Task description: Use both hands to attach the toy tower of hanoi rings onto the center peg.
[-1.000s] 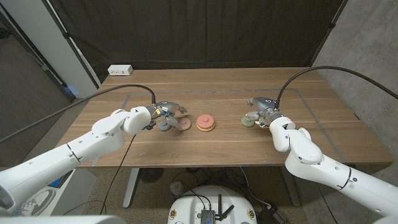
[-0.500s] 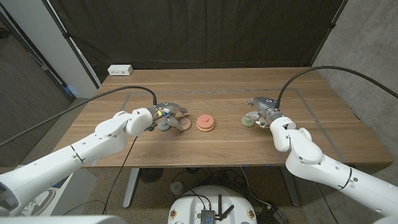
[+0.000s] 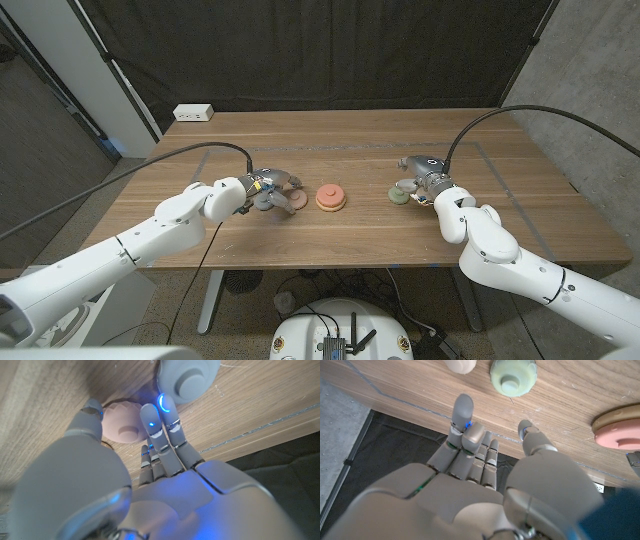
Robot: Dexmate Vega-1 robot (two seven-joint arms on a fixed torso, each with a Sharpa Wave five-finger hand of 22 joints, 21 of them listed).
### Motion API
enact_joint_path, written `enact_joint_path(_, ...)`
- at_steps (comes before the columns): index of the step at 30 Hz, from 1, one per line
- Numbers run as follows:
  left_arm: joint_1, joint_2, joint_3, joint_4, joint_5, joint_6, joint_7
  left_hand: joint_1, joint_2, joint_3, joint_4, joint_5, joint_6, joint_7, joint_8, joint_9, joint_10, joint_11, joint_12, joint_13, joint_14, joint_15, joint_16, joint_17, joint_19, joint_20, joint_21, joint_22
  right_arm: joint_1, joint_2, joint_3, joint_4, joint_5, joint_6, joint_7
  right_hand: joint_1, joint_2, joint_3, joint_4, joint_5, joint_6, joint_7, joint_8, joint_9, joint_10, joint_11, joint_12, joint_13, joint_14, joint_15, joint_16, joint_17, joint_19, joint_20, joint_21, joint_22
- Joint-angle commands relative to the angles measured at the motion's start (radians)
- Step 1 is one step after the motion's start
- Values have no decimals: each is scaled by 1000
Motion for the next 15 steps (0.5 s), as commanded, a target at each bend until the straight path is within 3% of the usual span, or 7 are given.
enact_joint_path(1,8,-3,6,8,15,9,29,10,4,-3,-2,1,11,-2,8,2,9,-3,11,-1,9,-64,4,2,10,-127,3,0,7,5,-5,6,-2,2,7,-8,2,6,-1,1,7,-2,-4,3,12,2,-1,5,3,-50,4,1,-3,-80,3,0)
enact_joint_path(15,8,-12,13,21,11,14,31,12,7,-3,-2,2,21,-4,10,2,20,-5,14,-3,10,-64,6,0,12,-127,3,-1,3,1,-2,6,4,3,5,-9,2,8,-1,1,8,-1,-5,3,11,4,-4,6,-2,-50,1,-2,-3,-80,4,0)
